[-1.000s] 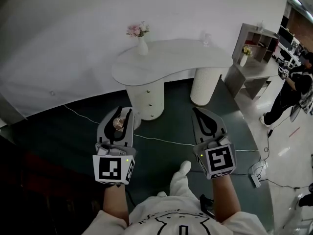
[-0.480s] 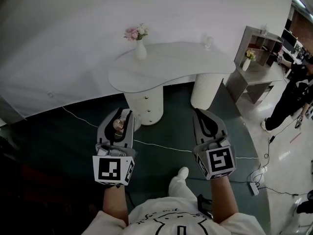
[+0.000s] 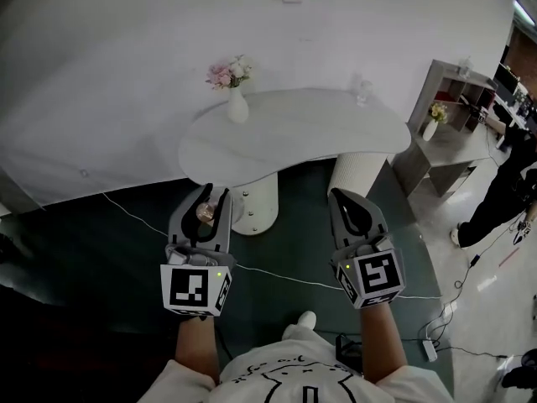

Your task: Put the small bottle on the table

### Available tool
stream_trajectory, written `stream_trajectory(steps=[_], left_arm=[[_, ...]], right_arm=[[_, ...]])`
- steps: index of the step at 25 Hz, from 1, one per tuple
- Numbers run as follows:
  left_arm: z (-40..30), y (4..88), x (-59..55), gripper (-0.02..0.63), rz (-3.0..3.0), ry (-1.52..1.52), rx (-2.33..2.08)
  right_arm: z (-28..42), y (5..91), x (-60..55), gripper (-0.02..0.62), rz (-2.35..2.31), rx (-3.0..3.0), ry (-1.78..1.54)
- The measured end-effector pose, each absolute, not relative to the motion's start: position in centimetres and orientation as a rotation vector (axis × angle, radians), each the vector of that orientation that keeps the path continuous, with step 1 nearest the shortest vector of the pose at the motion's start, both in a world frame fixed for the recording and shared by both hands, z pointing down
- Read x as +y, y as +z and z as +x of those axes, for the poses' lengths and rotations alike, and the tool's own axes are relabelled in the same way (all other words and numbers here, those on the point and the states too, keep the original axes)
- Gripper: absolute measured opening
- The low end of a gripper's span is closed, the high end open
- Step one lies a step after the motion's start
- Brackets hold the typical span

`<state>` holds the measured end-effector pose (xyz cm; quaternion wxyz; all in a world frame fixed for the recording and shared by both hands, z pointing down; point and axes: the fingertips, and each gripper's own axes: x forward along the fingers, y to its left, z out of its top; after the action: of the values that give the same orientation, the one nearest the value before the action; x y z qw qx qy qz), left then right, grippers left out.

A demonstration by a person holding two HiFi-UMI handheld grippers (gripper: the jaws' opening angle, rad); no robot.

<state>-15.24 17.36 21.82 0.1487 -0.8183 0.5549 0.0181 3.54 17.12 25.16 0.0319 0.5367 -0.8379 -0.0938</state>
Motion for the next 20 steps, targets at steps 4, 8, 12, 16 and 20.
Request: stream_trajectory(steps=[4,8,12,16,20], left_arm=[[-13.4,21.5,13.3,0.104,-2.329,0.071,1.629],[-11.3,21.6,9.7,0.104,-2.313,0.081,1.668],[-9.8,22.2,7.3,0.104,-2.3,0.076,1.695],[-8.7,23.3,5.9,0.104,-2.308,0.064,1.704],[-7.8,24.1,4.0,0.104,-2.318,0.043,1.71]], right_arm=[[5.2,24.8,13.0,-0.006,1.601,-2.599,-0.311],[7.3,24.7,8.9,-0.006,1.563,-2.613,-0.308],[8.5,25.4,6.2,-0.006,1.518,-2.626,-0.308],[9.3,26.6,4.8,-0.006,1.503,-2.637,-0.29],[9.8,27.0,3.3,-0.006,1.485,-2.646,-0.285]])
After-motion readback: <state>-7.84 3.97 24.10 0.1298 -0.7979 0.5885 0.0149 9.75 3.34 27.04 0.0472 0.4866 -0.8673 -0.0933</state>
